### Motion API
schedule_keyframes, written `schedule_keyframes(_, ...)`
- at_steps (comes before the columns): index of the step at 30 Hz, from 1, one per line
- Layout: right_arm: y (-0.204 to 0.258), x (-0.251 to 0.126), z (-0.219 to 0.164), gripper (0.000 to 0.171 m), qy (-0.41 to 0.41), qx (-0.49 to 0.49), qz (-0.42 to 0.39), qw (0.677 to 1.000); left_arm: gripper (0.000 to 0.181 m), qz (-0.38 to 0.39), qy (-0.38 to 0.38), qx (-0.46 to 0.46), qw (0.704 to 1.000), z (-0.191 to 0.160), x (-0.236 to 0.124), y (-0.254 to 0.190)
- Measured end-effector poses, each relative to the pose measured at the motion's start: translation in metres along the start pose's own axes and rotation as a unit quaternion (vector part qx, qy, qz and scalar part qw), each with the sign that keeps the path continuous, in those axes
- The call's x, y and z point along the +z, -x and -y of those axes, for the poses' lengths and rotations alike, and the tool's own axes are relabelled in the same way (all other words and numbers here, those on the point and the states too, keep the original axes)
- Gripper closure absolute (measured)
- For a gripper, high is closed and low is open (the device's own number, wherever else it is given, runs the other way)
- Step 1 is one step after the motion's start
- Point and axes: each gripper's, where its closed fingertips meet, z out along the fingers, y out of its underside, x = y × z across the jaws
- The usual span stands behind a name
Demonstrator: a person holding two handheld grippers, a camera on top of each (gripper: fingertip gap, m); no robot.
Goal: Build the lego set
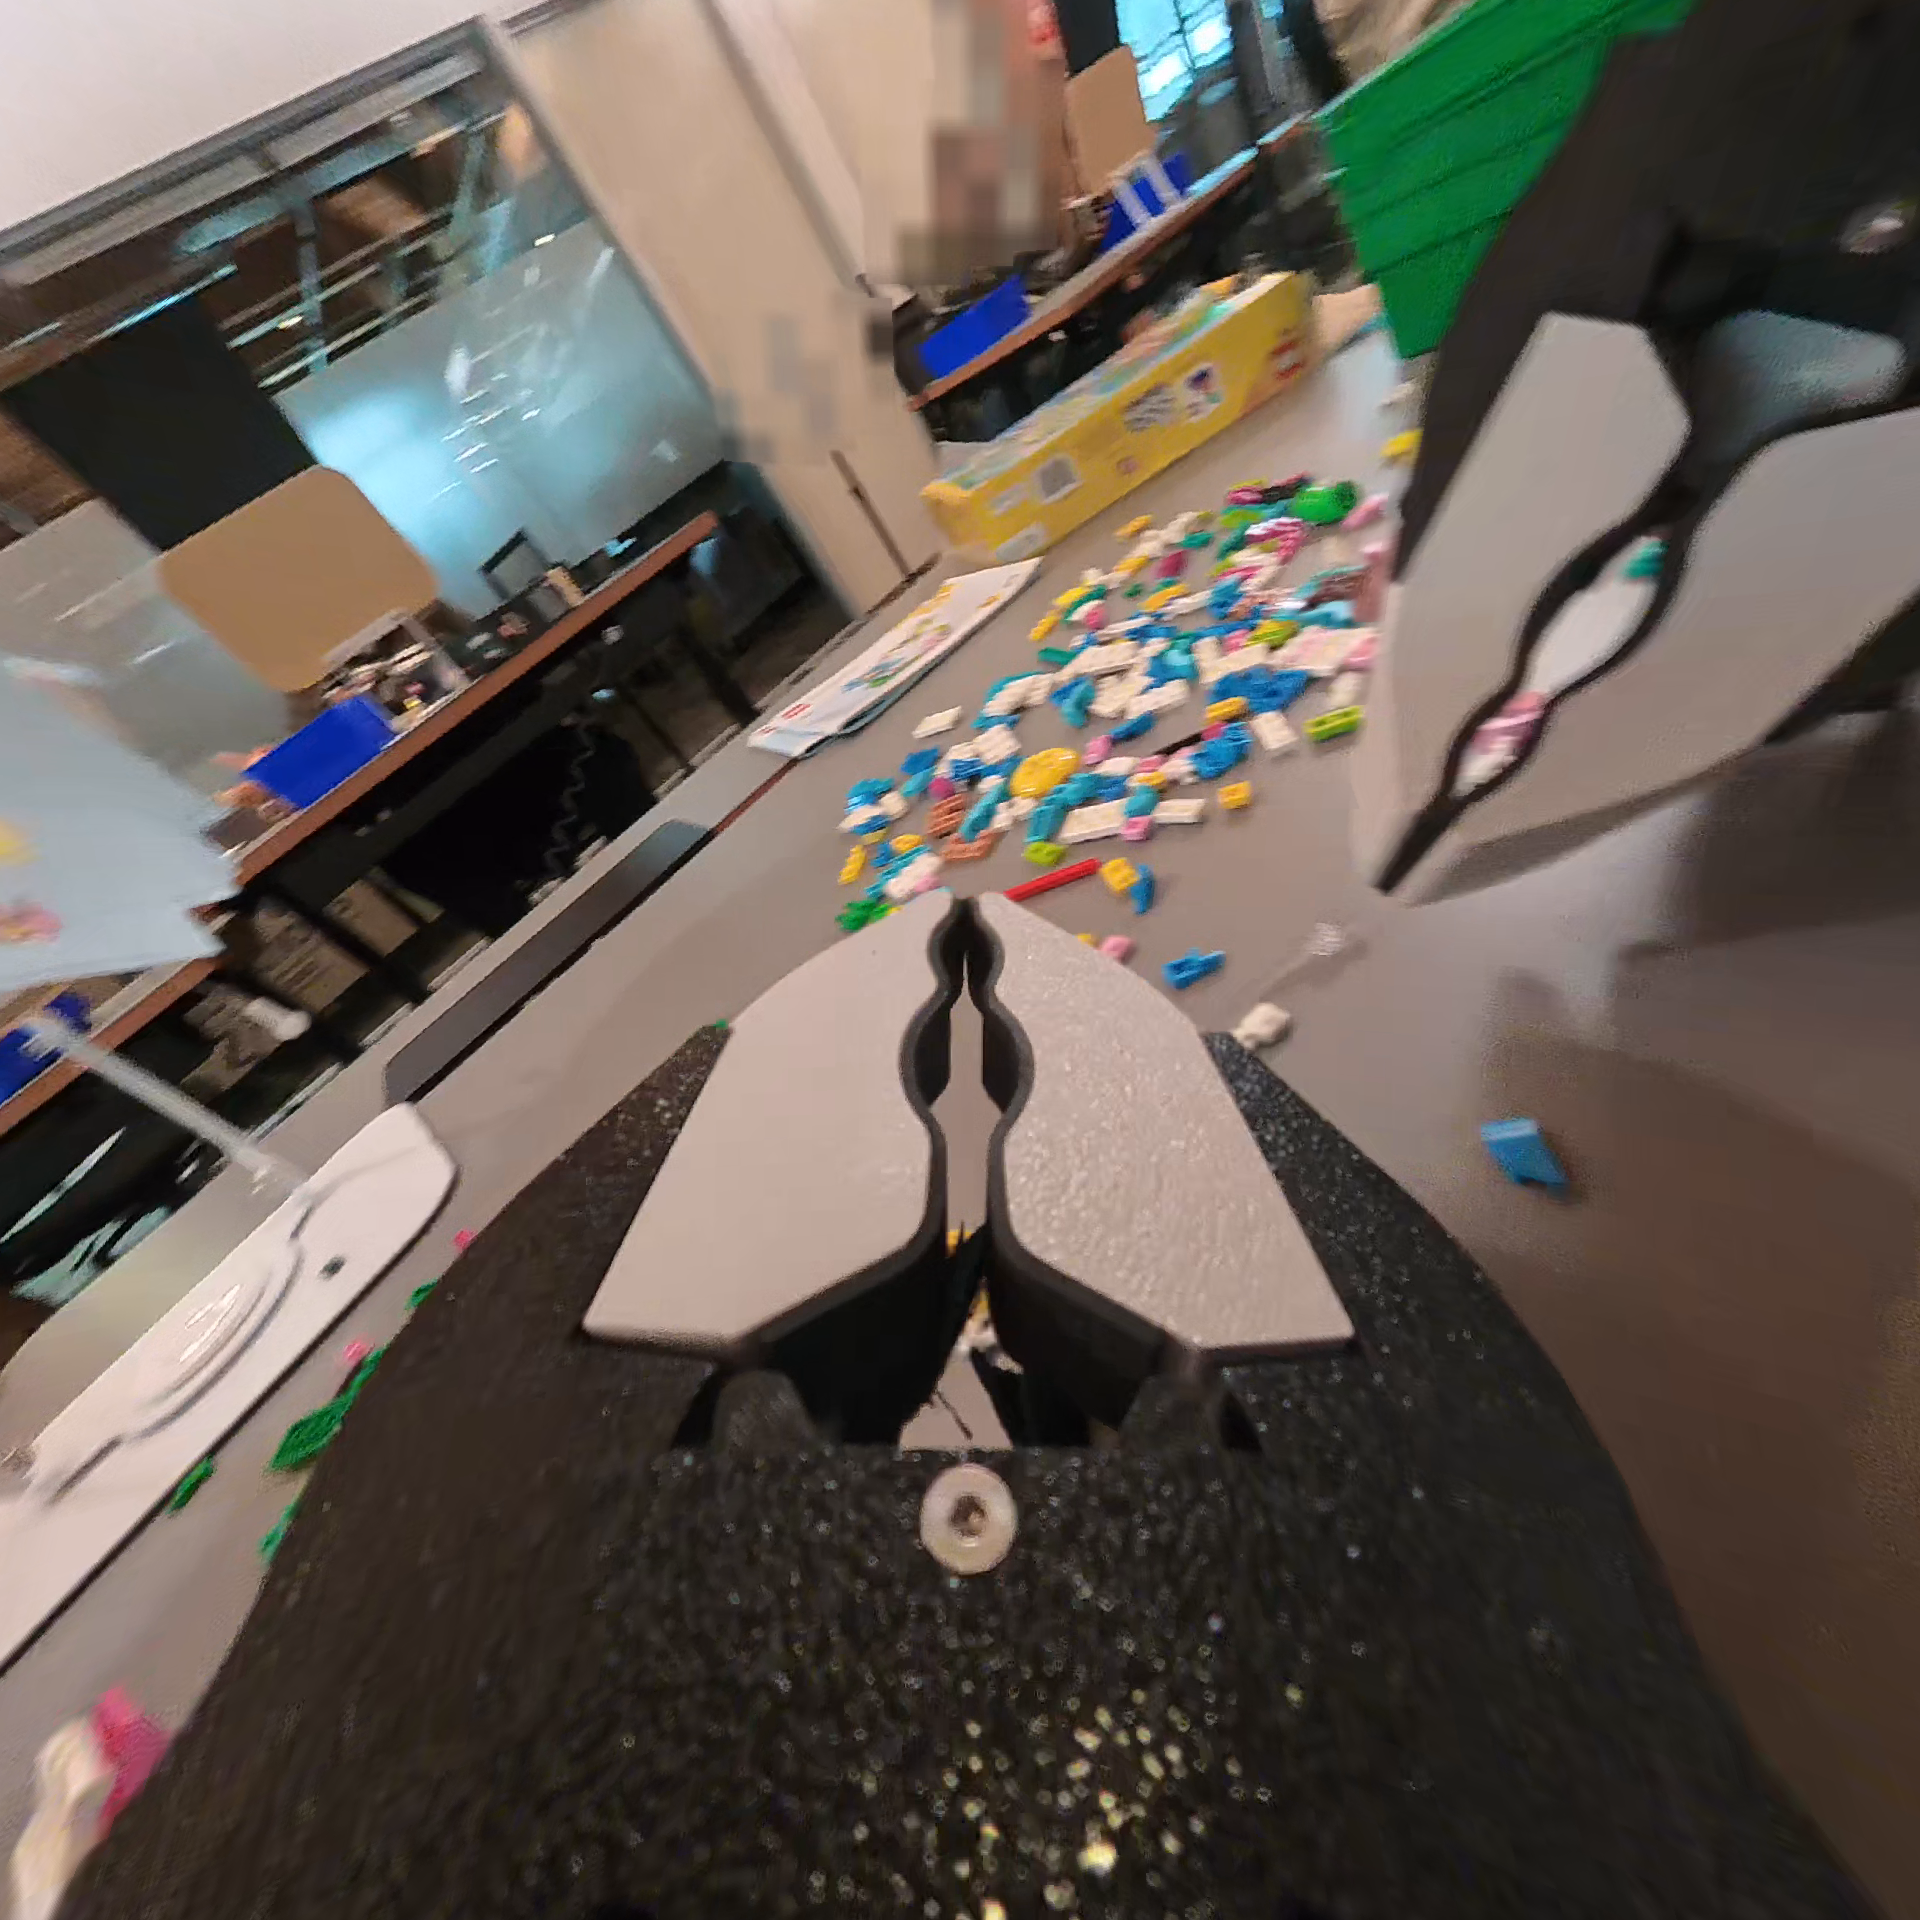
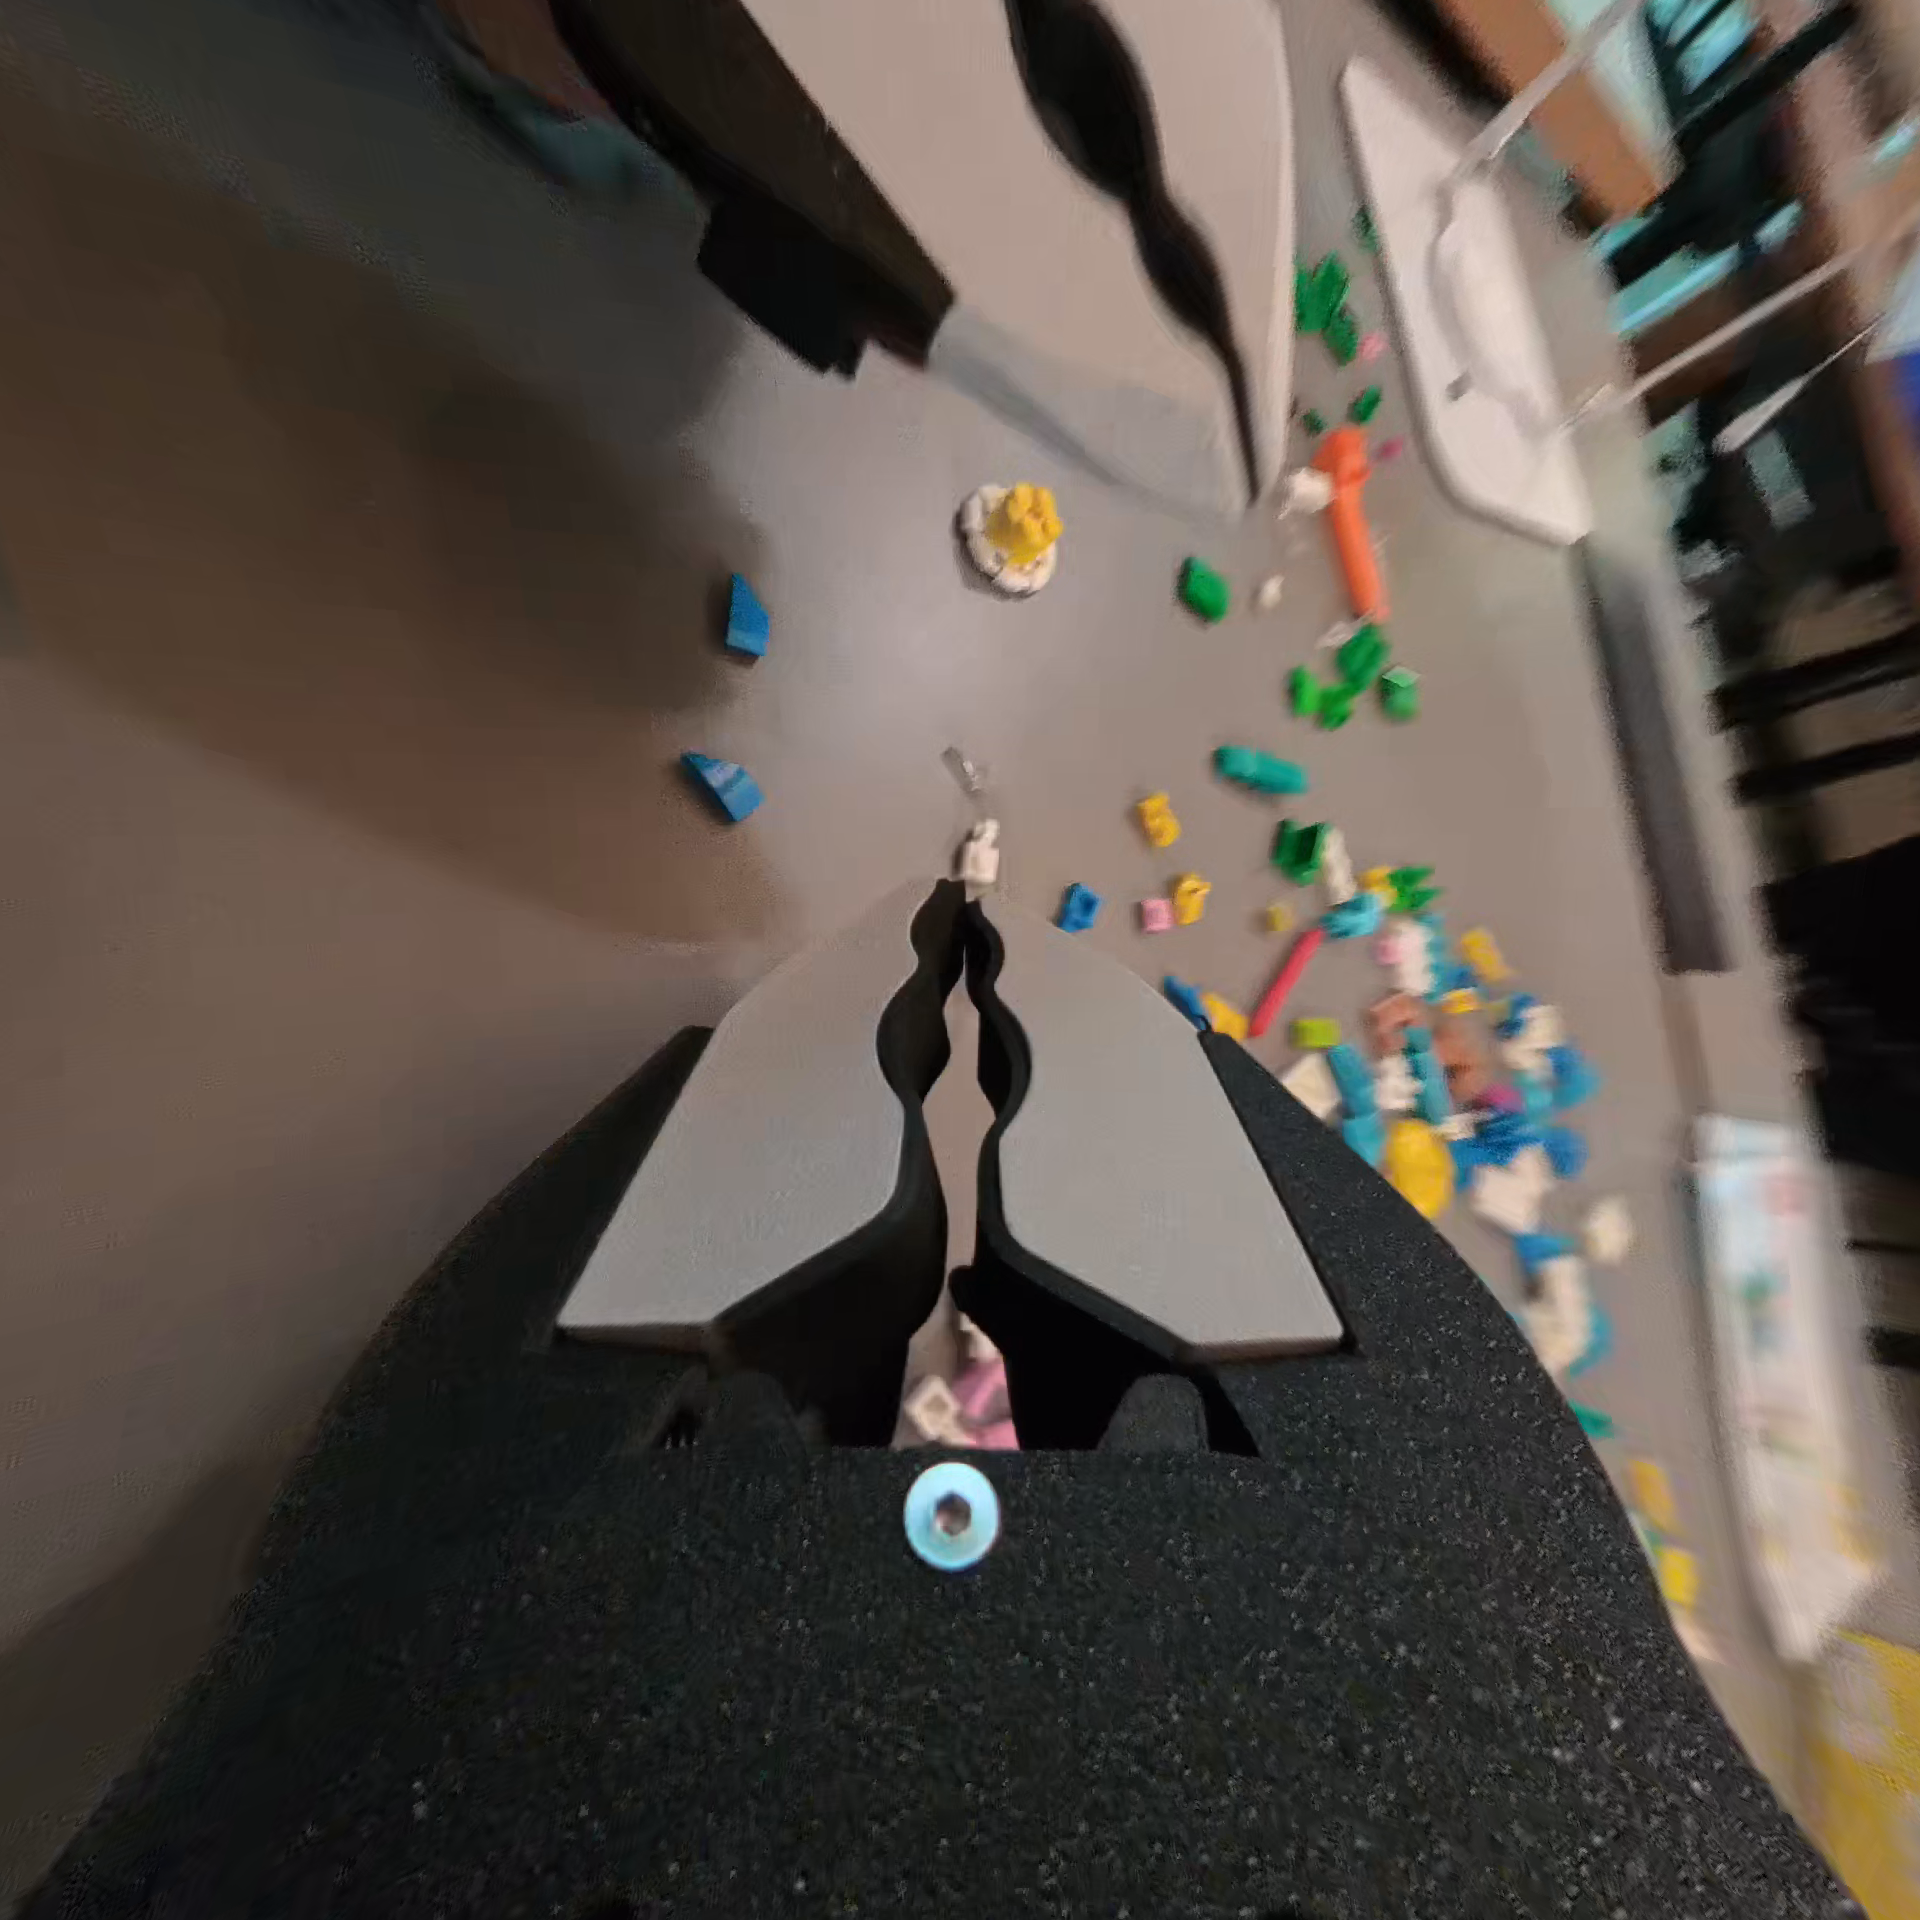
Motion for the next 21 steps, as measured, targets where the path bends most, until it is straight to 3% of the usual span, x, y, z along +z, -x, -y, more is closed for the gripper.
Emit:
schedule_keyframes(1,0.001,0.002,-0.002,0.171,0.002,0.03,0.013,0.999,0.181,0.019,0.005,-0.004,1.0,-0.003,-0.001,0.007)
schedule_keyframes(8,0.015,0.015,-0.008,0.159,0.018,0.228,0.155,0.961,0.181,0.022,0.019,0.003,1.0,-0.01,0.0,0.007)
schedule_keyframes(21,-0.002,0.04,-0.014,0.16,0.052,0.189,0.154,0.968,0.181,-0.03,0.005,0.036,0.999,-0.008,0.0,-0.01)
